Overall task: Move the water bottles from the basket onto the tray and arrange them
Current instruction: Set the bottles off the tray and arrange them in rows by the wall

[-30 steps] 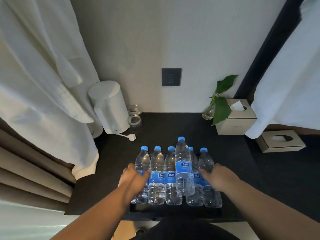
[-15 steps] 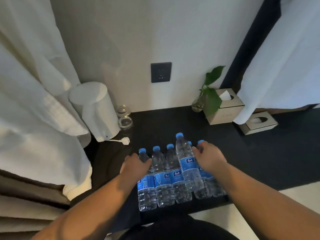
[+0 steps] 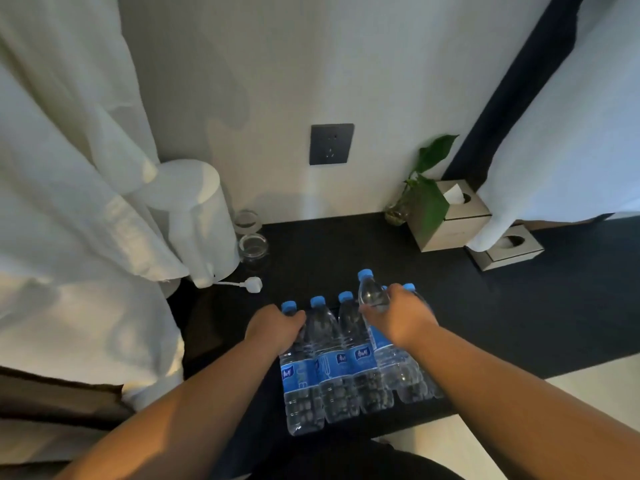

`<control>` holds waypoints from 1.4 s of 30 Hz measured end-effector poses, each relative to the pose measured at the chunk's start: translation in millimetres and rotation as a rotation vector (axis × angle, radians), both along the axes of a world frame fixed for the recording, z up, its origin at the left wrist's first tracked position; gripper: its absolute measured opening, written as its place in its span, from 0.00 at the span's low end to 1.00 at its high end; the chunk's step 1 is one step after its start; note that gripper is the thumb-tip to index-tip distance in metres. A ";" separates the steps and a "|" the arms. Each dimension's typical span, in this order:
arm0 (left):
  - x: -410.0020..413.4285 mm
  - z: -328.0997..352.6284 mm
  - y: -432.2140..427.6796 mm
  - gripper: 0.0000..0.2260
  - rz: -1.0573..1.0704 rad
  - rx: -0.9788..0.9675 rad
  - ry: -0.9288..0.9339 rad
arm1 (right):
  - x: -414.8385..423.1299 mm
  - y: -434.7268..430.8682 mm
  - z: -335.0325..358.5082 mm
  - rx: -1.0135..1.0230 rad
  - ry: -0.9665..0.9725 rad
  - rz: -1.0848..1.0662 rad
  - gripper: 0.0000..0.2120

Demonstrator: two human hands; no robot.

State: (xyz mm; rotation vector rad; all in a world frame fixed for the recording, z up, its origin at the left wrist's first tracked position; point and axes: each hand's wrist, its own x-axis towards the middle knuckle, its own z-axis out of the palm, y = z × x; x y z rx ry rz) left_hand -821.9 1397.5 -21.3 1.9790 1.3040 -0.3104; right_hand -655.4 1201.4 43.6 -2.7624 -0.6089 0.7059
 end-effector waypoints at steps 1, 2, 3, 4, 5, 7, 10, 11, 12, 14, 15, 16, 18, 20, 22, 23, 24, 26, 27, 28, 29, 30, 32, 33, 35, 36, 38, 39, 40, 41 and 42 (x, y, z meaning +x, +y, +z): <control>-0.3 0.2 0.3 0.24 -0.001 0.003 -0.013 | 2.3 2.9 -1.5 -0.009 -0.007 0.004 0.31; -0.3 1.0 0.9 0.23 0.000 0.010 -0.017 | 4.7 5.7 -3.2 -0.013 -0.004 0.009 0.32; 0.7 2.4 1.0 0.22 0.004 0.016 -0.015 | 7.3 8.8 -5.2 -0.014 0.003 0.014 0.32; 1.9 3.5 1.3 0.20 0.016 0.017 -0.016 | 10.4 12.4 -7.1 -0.009 0.008 0.019 0.32; 3.0 4.5 1.9 0.18 0.036 0.008 -0.023 | 14.1 16.7 -9.2 0.002 0.009 0.022 0.31; 3.2 8.1 2.2 0.16 0.097 -0.014 -0.049 | 22.7 26.8 -14.1 0.001 0.012 0.031 0.29; -1.2 11.2 -0.1 0.16 0.166 -0.006 -0.144 | 36.6 40.7 -20.3 -0.055 0.034 0.074 0.29; -2.6 12.4 -2.0 0.16 0.185 -0.010 -0.174 | 41.4 44.0 -22.0 -0.062 0.055 0.074 0.28; -3.6 14.0 -3.9 0.16 0.205 -0.017 -0.205 | 46.7 47.2 -22.5 -0.061 0.080 0.070 0.26; -3.5 17.1 -7.3 0.16 0.250 -0.037 -0.276 | 56.7 51.8 -19.9 -0.041 0.114 0.061 0.23; -2.9 19.6 -8.3 0.15 0.267 -0.040 -0.301 | 61.2 53.4 -17.7 -0.030 0.122 0.068 0.23; -2.4 23.1 -9.4 0.15 0.276 -0.036 -0.318 | 64.7 54.4 -15.2 -0.017 0.128 0.088 0.23; -2.6 29.7 -11.5 0.16 0.271 -0.002 -0.332 | 66.4 54.3 -9.4 0.015 0.146 0.129 0.23; -2.9 37.6 -13.8 0.17 0.286 0.027 -0.326 | 65.3 53.7 -4.9 0.049 0.183 0.158 0.22; -2.6 42.6 -16.8 0.17 0.331 0.018 -0.345 | 63.5 54.4 -2.6 0.080 0.240 0.177 0.23; -2.4 44.0 -18.3 0.17 0.343 0.025 -0.356 | 61.9 54.7 -1.3 0.093 0.264 0.185 0.23; -2.2 45.7 -20.2 0.16 0.343 0.040 -0.366 | 60.2 54.5 0.6 0.110 0.277 0.194 0.23; -1.7 49.9 -22.4 0.16 0.331 0.073 -0.398 | 56.1 54.1 5.7 0.161 0.291 0.201 0.23; -1.3 52.7 -23.1 0.16 0.318 0.087 -0.418 | 54.0 53.8 8.1 0.190 0.297 0.202 0.23; -1.3 55.9 -22.9 0.15 0.299 0.101 -0.435 | 52.2 53.4 10.4 0.214 0.291 0.211 0.23; -1.0 59.3 -22.5 0.15 0.277 0.121 -0.446 | 50.9 52.7 12.9 0.237 0.277 0.222 0.21; -0.7 63.9 -21.9 0.14 0.255 0.144 -0.453 | 50.3 52.2 15.7 0.263 0.263 0.227 0.20; 0.8 73.5 -20.4 0.12 0.233 0.153 -0.488 | 51.4 52.1 21.3 0.314 0.258 0.239 0.18; 1.9 78.4 -19.3 0.10 0.229 0.146 -0.505 | 53.0 52.1 24.3 0.327 0.256 0.269 0.18; 3.6 87.0 -17.3 0.08 0.212 0.160 -0.523 | 56.2 51.9 30.9 0.314 0.231 0.362 0.16; 4.3 90.1 -16.3 0.07 0.206 0.167 -0.542 | 57.7 51.9 35.2 0.304 0.204 0.403 0.16; 5.8 95.3 -12.4 0.06 0.201 0.174 -0.579 | 61.4 53.5 45.6 0.309 0.150 0.456 0.17; 7.2 97.5 -9.5 0.06 0.201 0.180 -0.591 | 63.7 55.0 51.7 0.321 0.130 0.473 0.16; 9.1 99.7 -5.7 0.06 0.200 0.183 -0.607 | 66.3 56.8 58.7 0.334 0.107 0.487 0.16; 11.8 102.5 -1.5 0.06 0.197 0.189 -0.620 | 69.5 59.2 65.9 0.347 0.081 0.498 0.15; 15.4 105.6 3.4 0.07 0.191 0.205 -0.625 | 72.7 62.3 72.8 0.361 0.054 0.502 0.15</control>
